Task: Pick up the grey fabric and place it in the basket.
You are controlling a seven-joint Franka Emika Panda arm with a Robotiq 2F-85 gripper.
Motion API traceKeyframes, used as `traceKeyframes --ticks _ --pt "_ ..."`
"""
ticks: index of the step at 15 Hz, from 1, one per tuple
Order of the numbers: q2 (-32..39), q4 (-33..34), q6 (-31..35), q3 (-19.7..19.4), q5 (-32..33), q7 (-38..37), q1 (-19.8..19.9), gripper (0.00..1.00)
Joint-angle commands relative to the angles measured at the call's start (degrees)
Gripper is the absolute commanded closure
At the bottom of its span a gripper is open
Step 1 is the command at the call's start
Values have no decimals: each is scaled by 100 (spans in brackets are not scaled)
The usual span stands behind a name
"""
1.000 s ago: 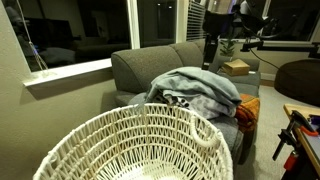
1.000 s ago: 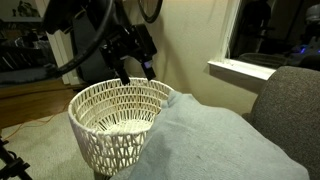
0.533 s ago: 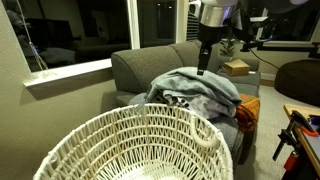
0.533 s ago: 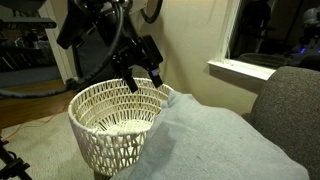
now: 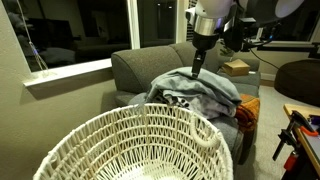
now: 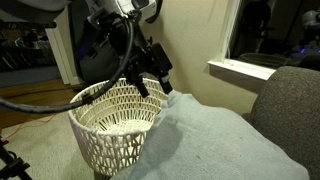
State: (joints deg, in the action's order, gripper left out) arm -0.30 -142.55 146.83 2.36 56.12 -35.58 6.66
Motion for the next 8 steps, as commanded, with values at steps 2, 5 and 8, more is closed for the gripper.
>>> traceKeyframes --ticks 2,5,8 --pt "285 207 -71 -201 500 -735 -194 0" --pt "445 310 -78 -261 645 -1016 -232 0" --pt "579 407 -92 -318 805 -1275 -267 0"
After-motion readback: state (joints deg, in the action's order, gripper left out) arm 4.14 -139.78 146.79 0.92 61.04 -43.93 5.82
